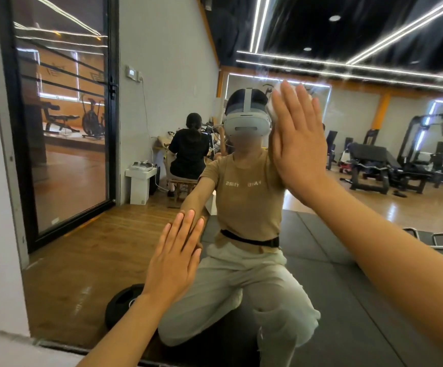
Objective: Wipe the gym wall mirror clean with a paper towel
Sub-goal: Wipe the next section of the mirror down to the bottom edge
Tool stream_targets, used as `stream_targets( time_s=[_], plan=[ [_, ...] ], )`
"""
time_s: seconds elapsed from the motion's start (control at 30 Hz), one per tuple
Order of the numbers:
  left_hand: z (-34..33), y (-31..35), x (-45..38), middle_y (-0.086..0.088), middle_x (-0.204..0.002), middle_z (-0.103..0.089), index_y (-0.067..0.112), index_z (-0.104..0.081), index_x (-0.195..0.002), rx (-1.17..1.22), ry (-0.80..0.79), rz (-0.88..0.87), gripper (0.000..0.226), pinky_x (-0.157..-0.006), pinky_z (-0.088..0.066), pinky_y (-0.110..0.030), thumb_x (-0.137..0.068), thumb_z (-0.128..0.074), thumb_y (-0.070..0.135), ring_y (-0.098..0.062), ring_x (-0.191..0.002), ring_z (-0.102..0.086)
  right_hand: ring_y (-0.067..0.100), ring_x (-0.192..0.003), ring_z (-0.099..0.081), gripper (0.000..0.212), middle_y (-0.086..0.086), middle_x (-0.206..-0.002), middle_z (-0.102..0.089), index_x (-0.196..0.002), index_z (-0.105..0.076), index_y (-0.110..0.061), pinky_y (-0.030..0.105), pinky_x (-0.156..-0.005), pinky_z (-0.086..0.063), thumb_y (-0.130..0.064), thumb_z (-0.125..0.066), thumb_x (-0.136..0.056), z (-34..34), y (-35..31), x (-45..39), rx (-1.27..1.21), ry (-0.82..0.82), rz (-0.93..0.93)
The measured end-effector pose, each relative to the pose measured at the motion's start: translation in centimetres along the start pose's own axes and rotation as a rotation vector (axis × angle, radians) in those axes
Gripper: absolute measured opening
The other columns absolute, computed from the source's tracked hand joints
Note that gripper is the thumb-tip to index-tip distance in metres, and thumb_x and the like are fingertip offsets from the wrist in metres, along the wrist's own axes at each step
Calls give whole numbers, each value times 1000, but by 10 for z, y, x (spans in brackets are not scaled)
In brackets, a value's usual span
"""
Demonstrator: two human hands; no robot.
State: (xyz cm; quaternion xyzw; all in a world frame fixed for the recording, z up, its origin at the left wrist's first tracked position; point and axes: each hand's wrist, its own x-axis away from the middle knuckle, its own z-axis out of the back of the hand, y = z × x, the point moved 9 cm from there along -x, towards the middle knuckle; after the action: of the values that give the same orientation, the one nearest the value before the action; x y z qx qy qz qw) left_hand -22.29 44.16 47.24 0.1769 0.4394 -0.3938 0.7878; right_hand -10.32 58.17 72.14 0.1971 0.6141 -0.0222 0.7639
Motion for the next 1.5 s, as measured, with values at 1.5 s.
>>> stream_targets(
  time_s=[1.5],
  plan=[
    [-10, -6, 30, -13, -167, 9, 14, -8, -161, 110, -132, 238, 77, -123, -7, -48, -98, -30, 52, -28, -154, 9, 27, -153, 8, 81, 7, -167, 7, -159, -6, -9, 47, -123, 12, -18, -46, -89, -74, -118, 352, 188, -531, 770]
  ],
)
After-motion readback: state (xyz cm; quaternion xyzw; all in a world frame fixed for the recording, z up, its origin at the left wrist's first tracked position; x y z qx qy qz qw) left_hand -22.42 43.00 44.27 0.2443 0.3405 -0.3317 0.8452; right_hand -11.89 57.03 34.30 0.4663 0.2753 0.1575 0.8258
